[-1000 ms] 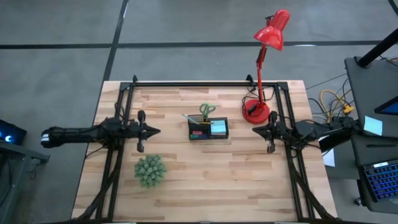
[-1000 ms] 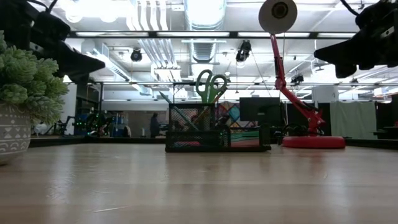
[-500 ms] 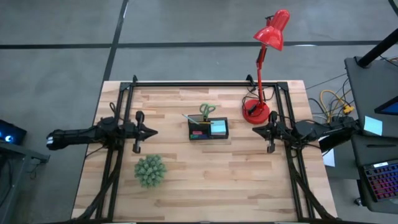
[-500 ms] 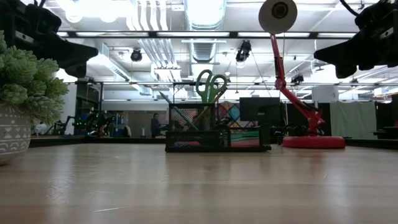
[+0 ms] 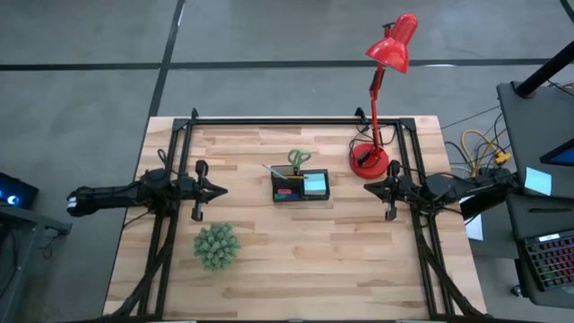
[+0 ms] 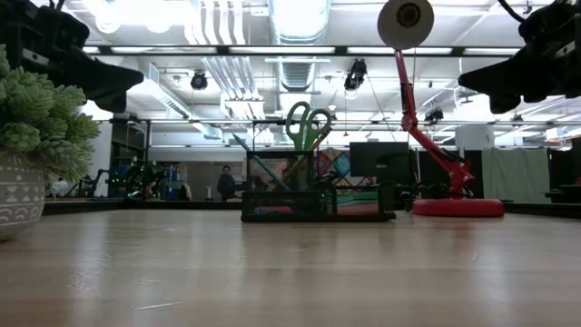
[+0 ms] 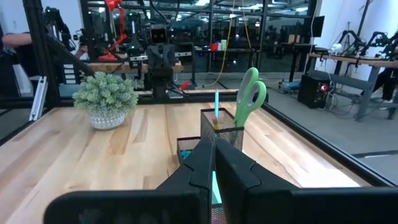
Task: Pick and place office supplies into organizer
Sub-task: Return to Home Position
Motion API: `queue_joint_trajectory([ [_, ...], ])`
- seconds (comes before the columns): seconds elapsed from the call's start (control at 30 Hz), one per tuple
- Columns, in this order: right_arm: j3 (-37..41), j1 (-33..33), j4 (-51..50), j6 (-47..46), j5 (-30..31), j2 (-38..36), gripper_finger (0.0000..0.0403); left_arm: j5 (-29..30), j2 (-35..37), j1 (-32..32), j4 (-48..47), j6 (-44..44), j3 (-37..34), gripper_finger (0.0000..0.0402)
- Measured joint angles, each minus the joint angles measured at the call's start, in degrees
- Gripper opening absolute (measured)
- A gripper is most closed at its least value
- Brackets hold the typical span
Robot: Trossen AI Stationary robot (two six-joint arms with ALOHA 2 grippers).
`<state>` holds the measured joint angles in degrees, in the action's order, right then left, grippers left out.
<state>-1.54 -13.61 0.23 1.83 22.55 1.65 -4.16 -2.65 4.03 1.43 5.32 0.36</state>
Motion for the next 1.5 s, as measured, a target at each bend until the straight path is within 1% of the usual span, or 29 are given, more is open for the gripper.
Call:
queue_joint_trajectory([
  [1.5,0.0,0.0,0.0,0.13,-0.02,0.0,0.0008,-0.06,-0.63,0.0,1.08,-0.15,0.0,0.0],
])
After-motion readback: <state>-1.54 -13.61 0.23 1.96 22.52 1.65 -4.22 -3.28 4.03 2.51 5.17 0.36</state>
